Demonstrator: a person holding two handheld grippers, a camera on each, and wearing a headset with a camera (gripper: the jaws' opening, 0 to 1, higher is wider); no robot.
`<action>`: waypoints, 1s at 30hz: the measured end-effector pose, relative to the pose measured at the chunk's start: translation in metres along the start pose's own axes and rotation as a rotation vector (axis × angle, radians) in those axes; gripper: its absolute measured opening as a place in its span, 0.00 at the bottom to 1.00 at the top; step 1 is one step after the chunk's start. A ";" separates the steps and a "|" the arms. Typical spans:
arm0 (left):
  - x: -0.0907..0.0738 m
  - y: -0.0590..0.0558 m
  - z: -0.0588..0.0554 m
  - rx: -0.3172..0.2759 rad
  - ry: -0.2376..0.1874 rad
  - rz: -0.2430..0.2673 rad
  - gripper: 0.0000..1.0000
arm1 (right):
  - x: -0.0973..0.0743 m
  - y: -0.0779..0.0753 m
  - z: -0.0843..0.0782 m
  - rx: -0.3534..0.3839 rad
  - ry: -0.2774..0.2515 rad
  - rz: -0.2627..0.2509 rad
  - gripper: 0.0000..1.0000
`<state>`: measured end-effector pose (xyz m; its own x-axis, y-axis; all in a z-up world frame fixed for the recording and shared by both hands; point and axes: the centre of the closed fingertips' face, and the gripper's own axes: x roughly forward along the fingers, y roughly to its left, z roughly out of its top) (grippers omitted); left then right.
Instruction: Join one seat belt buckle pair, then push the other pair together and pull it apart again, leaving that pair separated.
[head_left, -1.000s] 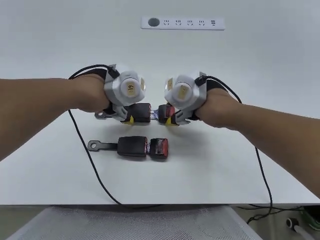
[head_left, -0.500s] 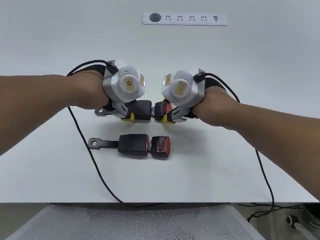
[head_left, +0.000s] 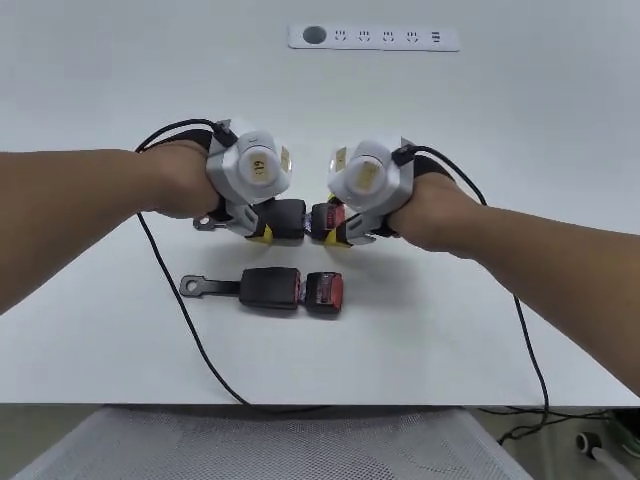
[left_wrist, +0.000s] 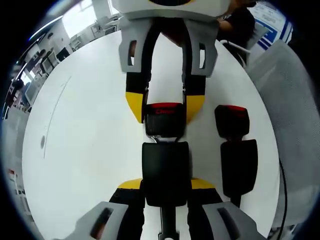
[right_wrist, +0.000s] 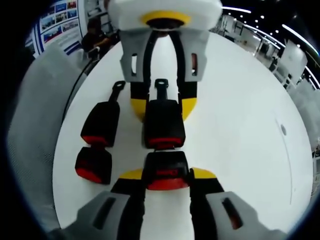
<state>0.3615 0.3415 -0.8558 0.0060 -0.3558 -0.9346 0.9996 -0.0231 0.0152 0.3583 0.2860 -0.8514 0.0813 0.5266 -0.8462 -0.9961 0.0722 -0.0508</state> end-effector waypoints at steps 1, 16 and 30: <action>0.000 0.000 0.000 0.001 0.001 0.000 0.33 | 0.000 0.000 0.000 -0.001 -0.002 0.002 0.34; 0.000 0.000 0.001 -0.006 0.000 0.003 0.33 | -0.010 -0.002 -0.015 0.036 -0.022 0.000 0.35; 0.001 0.001 0.001 -0.004 0.005 0.003 0.33 | -0.039 -0.003 -0.070 0.031 0.068 -0.036 0.36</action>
<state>0.3629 0.3399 -0.8566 0.0090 -0.3509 -0.9364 0.9997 -0.0187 0.0166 0.3556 0.2065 -0.8554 0.1136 0.4646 -0.8782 -0.9909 0.1172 -0.0662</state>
